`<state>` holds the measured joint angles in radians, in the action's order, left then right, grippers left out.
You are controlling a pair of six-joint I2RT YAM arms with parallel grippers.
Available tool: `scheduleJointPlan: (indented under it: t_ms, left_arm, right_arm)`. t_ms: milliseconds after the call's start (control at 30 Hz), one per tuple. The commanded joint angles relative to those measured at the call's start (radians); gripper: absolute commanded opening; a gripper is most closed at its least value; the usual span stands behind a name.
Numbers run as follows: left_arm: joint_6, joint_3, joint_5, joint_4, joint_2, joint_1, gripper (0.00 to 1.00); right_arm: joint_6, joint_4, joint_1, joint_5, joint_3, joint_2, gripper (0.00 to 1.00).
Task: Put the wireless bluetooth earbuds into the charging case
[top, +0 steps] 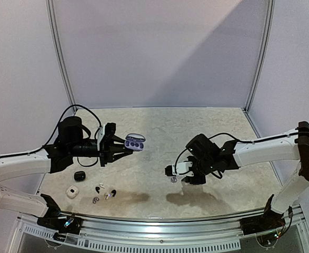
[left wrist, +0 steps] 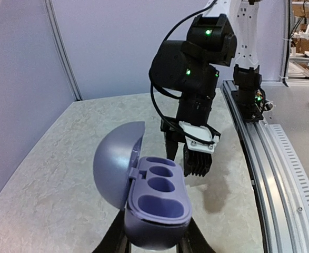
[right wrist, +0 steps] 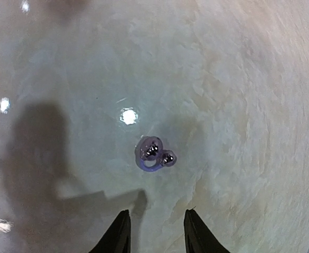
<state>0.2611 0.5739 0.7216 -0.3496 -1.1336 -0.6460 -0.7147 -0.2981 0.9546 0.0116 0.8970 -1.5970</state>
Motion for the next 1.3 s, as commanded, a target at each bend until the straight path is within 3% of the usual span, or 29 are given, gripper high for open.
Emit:
scheduleJointPlan:
  t_ms: [0, 533, 1267]
  left_arm:
    - [0.028, 0.035, 0.002, 0.034, -0.012, -0.009, 0.0]
    - [0.038, 0.026, -0.017, 0.036, -0.008, -0.007, 0.0]
    - [0.039, 0.016, -0.021, 0.033, -0.005, -0.004, 0.0]
  right_arm:
    - [-0.183, 0.013, -0.004, 0.056, 0.049, -0.091, 0.32]
    - [-0.341, -0.044, -0.004, 0.068, 0.14, -0.232, 0.18]
    - [-0.334, -0.036, -0.004, 0.068, 0.263, -0.319, 0.13]
